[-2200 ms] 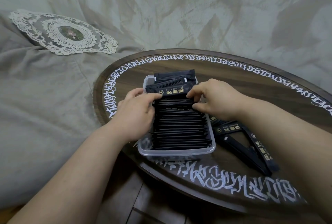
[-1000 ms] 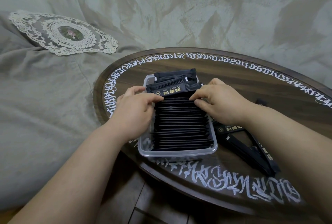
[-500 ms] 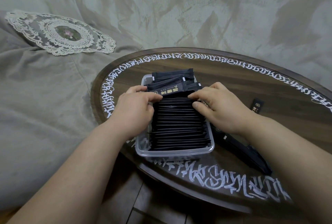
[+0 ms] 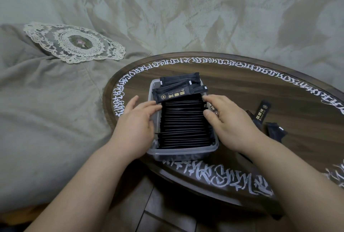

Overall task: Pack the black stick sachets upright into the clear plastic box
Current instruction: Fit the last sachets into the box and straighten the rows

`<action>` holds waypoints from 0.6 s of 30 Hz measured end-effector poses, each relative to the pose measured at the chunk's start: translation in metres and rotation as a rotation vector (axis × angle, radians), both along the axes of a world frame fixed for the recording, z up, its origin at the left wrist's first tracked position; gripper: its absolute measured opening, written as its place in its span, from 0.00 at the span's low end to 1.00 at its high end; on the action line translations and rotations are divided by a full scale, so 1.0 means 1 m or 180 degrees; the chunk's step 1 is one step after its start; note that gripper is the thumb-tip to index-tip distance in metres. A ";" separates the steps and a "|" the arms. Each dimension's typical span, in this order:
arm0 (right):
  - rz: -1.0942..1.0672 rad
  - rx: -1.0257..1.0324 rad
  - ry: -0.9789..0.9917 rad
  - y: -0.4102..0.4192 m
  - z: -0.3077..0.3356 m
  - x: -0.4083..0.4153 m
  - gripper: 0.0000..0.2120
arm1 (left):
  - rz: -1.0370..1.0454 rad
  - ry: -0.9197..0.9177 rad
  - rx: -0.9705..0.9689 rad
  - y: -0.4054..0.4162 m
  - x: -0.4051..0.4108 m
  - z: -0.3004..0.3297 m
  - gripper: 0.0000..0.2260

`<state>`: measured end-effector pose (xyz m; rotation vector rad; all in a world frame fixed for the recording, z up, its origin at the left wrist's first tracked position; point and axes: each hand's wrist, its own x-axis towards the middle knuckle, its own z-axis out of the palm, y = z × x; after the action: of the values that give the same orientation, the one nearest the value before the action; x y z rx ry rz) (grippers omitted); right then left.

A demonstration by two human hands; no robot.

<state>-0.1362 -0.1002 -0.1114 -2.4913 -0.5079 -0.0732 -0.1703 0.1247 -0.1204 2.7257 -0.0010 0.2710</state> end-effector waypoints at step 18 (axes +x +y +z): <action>-0.0502 0.0203 0.0364 -0.006 -0.003 -0.032 0.25 | 0.0498 -0.0020 -0.0396 -0.015 -0.020 -0.011 0.21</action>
<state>-0.1684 -0.1059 -0.1140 -2.4522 -0.2573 -0.0082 -0.1900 0.1098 -0.1312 2.6043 0.2210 0.3130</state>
